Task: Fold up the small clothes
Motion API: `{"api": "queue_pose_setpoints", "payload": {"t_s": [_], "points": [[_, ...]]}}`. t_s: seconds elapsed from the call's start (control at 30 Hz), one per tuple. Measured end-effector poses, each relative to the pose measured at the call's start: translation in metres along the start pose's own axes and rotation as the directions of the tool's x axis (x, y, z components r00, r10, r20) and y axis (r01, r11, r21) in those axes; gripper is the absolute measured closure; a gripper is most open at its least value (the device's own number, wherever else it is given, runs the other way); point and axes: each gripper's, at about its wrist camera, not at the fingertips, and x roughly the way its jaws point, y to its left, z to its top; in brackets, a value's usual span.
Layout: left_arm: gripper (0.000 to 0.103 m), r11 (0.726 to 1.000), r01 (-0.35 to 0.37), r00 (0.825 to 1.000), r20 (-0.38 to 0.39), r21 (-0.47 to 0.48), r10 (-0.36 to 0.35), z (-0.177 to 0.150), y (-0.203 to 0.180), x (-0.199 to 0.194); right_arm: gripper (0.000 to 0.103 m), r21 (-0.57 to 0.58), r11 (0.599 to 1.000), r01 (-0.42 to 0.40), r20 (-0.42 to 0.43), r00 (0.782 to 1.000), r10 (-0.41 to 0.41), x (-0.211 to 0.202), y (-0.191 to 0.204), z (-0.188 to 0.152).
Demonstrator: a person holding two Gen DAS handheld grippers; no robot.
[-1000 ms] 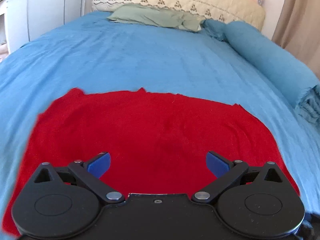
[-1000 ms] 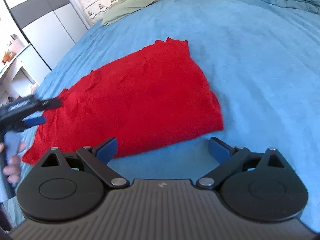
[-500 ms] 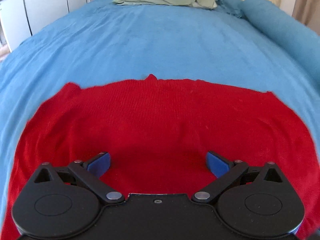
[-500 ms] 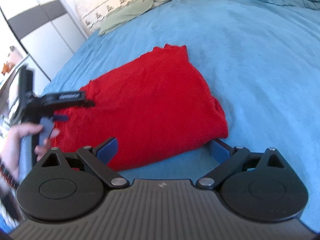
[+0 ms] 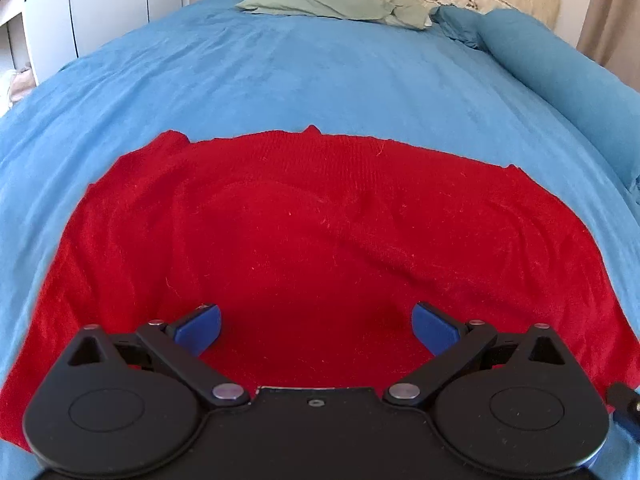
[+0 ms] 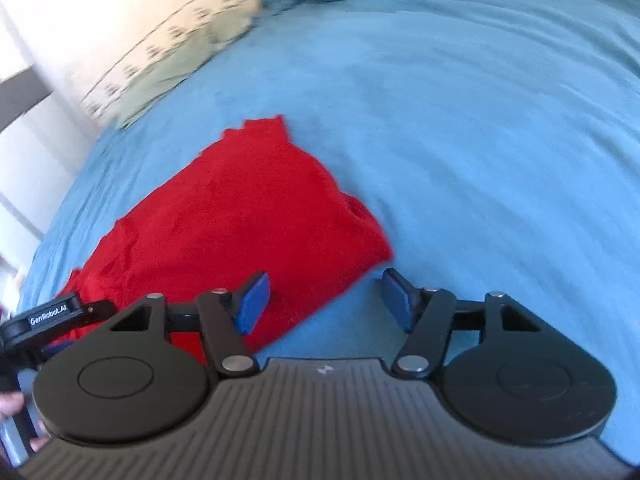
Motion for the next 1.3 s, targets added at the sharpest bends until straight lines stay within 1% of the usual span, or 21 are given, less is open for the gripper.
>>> {"api": "queue_pose_setpoints", "payload": {"t_s": [0.07,0.13,0.33,0.4,0.43,0.47,0.53,0.57,0.63,0.7,0.77,0.83,0.87,0.97,1.03,1.1,1.17,1.23,1.27,1.3], "points": [[0.0,1.0,-0.001,1.0,0.001,0.007,0.001,0.0,-0.001,0.0,0.024,0.04,0.999,0.0,-0.006,1.0,0.0,-0.003,-0.002,-0.004],[0.0,1.0,-0.002,1.0,-0.001,0.007,0.002,0.0,0.0,0.0,0.022,0.034,0.999,-0.001,-0.006,1.0,0.001,0.0,-0.001,-0.004],[0.0,1.0,-0.003,1.0,0.002,0.004,0.003,0.004,-0.001,0.002,0.025,0.048,0.998,-0.051,0.033,0.998,0.05,0.022,0.0,0.007],[0.0,1.0,0.004,1.0,0.011,-0.012,-0.004,0.006,0.001,0.002,0.03,0.03,0.998,-0.06,0.037,0.998,0.059,0.026,0.003,0.012],[0.0,1.0,0.011,1.0,0.017,-0.026,-0.011,0.007,0.002,0.001,0.039,0.026,0.998,-0.057,0.039,0.998,0.056,0.027,0.004,0.013],[0.0,0.999,0.015,0.999,0.031,-0.038,-0.014,0.008,0.003,-0.001,0.055,0.027,0.998,-0.054,0.04,0.998,0.053,0.027,0.004,0.013],[0.0,0.999,-0.008,0.999,0.041,-0.045,0.01,0.011,0.004,-0.002,0.068,0.048,0.997,-0.064,0.032,0.998,0.063,0.028,-0.001,0.015],[0.0,0.999,-0.029,0.999,0.038,-0.045,0.031,0.011,0.004,-0.001,0.072,0.064,0.995,-0.073,0.031,0.997,0.072,0.027,-0.003,0.015],[0.0,0.997,-0.054,0.998,0.021,-0.046,0.055,0.012,0.006,0.005,0.076,0.071,0.994,-0.083,0.031,0.996,0.081,0.027,-0.003,0.016],[0.0,0.997,-0.065,0.998,0.005,-0.051,0.066,0.012,0.008,0.011,0.077,0.045,0.995,-0.085,0.04,0.996,0.083,0.024,0.003,0.017],[0.0,0.995,-0.096,0.995,-0.023,0.008,0.096,0.009,0.002,0.02,0.078,0.015,0.995,-0.095,0.054,0.994,0.094,0.02,0.011,0.019],[0.0,0.989,-0.127,0.991,-0.024,0.078,0.129,0.009,-0.007,0.025,0.078,-0.013,0.993,-0.118,0.071,0.99,0.119,0.013,0.019,0.022],[0.0,0.988,-0.128,0.991,-0.029,0.081,0.131,0.01,-0.007,0.027,0.078,-0.023,0.991,-0.128,0.077,0.989,0.13,0.009,0.023,0.024],[0.0,0.992,-0.102,0.991,-0.083,0.068,0.108,0.018,-0.001,0.028,0.078,-0.059,0.986,-0.153,0.101,0.982,0.159,-0.001,0.044,0.03],[0.0,0.995,-0.068,0.99,-0.116,0.067,0.075,0.024,0.006,0.022,0.078,-0.09,0.98,-0.175,0.104,0.977,0.184,-0.004,0.064,0.034],[0.0,0.999,-0.041,0.993,-0.111,0.034,0.044,0.025,0.023,0.006,0.078,-0.111,0.973,-0.2,0.101,0.972,0.212,-0.006,0.086,0.04],[0.0,1.0,-0.006,0.995,-0.1,0.002,0.006,0.025,0.045,-0.011,0.079,-0.132,0.962,-0.239,0.099,0.962,0.253,-0.01,0.109,0.044],[0.0,0.999,0.037,0.994,-0.099,-0.016,-0.039,0.023,0.069,-0.026,0.079,-0.177,0.937,-0.301,0.093,0.943,0.32,-0.016,0.142,0.046],[0.0,0.998,0.058,0.993,-0.1,-0.02,-0.06,0.021,0.084,-0.035,0.079,-0.207,0.92,-0.334,0.079,0.931,0.356,-0.018,0.16,0.046],[0.0,0.998,0.065,0.992,-0.104,-0.023,-0.067,0.021,0.093,-0.041,0.079,-0.244,0.896,-0.371,0.056,0.917,0.395,-0.02,0.181,0.043]]}}
